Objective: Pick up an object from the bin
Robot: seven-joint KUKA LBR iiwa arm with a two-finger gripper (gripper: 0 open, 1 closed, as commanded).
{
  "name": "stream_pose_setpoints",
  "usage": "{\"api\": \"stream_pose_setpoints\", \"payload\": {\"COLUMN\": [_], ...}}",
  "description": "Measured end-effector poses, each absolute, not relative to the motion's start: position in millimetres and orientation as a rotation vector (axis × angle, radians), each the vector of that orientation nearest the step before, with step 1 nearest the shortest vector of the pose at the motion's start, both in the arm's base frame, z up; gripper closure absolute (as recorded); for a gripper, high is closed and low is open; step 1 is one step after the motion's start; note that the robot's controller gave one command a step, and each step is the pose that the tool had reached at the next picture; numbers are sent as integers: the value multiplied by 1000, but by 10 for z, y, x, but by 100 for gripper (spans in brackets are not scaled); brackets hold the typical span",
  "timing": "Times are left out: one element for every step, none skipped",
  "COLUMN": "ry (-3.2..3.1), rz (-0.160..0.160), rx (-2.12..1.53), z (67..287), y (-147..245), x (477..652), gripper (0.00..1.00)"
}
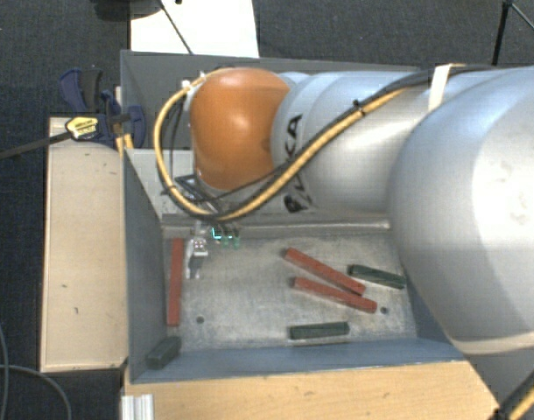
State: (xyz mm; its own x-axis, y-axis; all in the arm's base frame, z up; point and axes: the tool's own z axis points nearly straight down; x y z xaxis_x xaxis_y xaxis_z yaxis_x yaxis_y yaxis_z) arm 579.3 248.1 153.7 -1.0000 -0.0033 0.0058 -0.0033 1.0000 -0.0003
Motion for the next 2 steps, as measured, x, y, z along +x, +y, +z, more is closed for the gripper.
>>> {"api": "stream_pose_setpoints", "payload": {"ry": [-3144,-3095], "rz": [-3,-2], "rx": [-4,571], "z": [1588,1106], "y": [2469,2518], "x": [5816,5743], "gripper": [0,0]}}
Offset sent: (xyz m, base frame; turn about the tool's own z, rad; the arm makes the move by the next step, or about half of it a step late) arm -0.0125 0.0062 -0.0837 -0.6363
